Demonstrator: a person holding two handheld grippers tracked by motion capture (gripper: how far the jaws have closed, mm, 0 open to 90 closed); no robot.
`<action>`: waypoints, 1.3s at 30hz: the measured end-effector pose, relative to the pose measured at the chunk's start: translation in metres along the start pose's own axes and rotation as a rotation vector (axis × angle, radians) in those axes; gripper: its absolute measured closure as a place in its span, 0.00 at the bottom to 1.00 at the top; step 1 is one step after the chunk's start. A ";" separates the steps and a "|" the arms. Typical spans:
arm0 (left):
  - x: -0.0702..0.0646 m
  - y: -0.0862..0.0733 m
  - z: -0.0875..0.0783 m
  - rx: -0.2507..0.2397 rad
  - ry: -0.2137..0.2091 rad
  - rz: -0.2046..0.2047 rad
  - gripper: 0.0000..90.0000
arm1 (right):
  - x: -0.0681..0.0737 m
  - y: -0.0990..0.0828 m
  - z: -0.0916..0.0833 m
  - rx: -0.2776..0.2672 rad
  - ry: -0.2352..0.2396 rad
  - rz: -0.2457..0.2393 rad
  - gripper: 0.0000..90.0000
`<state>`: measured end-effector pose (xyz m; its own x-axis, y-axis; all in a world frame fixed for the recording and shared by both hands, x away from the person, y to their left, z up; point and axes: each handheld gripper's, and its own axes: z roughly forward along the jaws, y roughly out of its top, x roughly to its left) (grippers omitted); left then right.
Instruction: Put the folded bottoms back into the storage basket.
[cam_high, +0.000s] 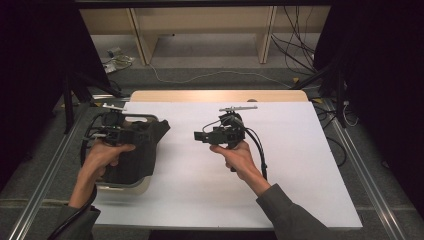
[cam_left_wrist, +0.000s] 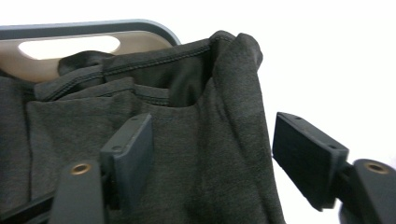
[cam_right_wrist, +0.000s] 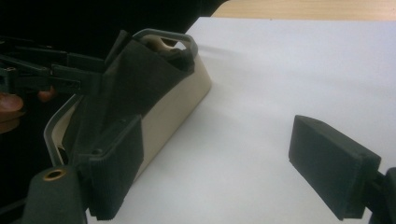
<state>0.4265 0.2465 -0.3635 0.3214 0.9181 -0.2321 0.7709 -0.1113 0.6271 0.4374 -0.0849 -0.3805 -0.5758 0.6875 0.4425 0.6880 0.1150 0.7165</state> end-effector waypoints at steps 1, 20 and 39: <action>-0.001 0.000 0.001 0.000 0.002 0.003 0.35 | -0.001 -0.001 0.000 0.001 -0.001 0.001 0.21; -0.006 -0.009 0.023 0.060 0.025 0.040 0.59 | -0.018 -0.023 -0.022 -0.041 -0.003 -0.007 0.21; 0.007 -0.017 0.036 0.117 0.068 0.050 0.90 | -0.036 -0.041 -0.046 -0.023 -0.040 0.003 0.22</action>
<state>0.4353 0.2411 -0.4026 0.3262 0.9334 -0.1496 0.8150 -0.1975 0.5448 0.4099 -0.1479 -0.4007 -0.5557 0.7157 0.4230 0.6788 0.0969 0.7279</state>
